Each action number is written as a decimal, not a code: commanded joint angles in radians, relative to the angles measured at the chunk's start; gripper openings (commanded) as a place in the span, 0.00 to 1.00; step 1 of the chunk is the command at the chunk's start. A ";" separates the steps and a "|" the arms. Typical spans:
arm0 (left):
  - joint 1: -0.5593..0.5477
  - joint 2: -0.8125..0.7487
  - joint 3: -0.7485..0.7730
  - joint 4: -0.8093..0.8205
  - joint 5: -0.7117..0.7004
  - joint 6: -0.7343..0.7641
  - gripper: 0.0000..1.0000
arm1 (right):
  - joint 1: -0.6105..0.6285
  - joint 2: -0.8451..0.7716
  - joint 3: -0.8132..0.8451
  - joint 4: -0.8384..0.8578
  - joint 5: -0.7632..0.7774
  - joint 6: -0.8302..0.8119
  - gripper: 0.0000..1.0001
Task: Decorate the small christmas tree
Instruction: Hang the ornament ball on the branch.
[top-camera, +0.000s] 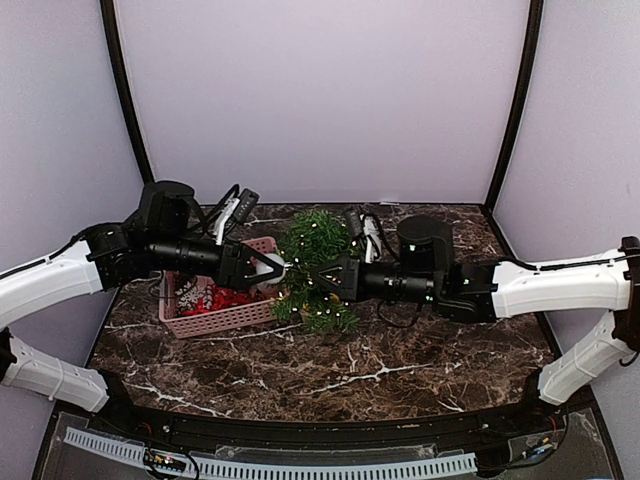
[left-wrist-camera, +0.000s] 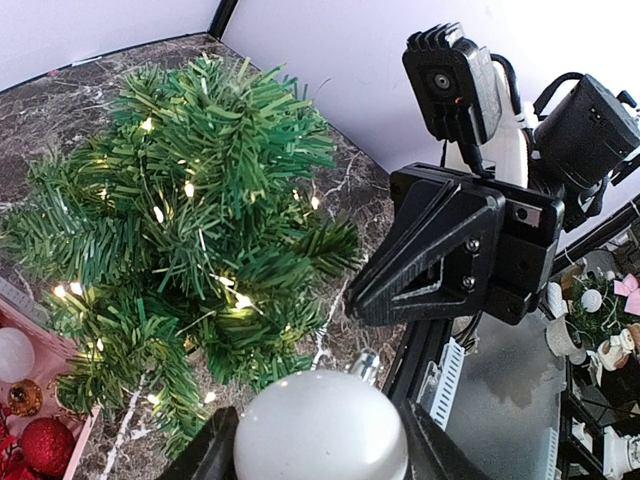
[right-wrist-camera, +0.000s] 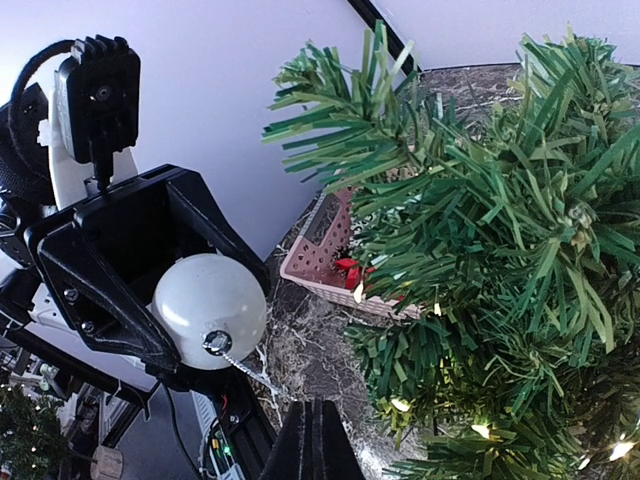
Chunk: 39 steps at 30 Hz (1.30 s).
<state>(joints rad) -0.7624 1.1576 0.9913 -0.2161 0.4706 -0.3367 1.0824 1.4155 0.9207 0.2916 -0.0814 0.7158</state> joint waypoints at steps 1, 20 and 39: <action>0.000 0.008 -0.013 0.008 0.050 -0.006 0.40 | 0.008 -0.021 -0.020 0.075 -0.019 -0.002 0.00; 0.000 0.022 -0.023 0.046 0.040 -0.013 0.39 | 0.007 -0.002 -0.014 0.100 -0.047 0.006 0.00; 0.000 0.030 -0.187 0.236 0.013 -0.131 0.38 | 0.034 0.000 -0.052 0.052 0.037 0.033 0.00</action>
<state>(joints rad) -0.7624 1.1934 0.8303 -0.0483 0.4927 -0.4358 1.0977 1.4155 0.8833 0.3321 -0.0776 0.7372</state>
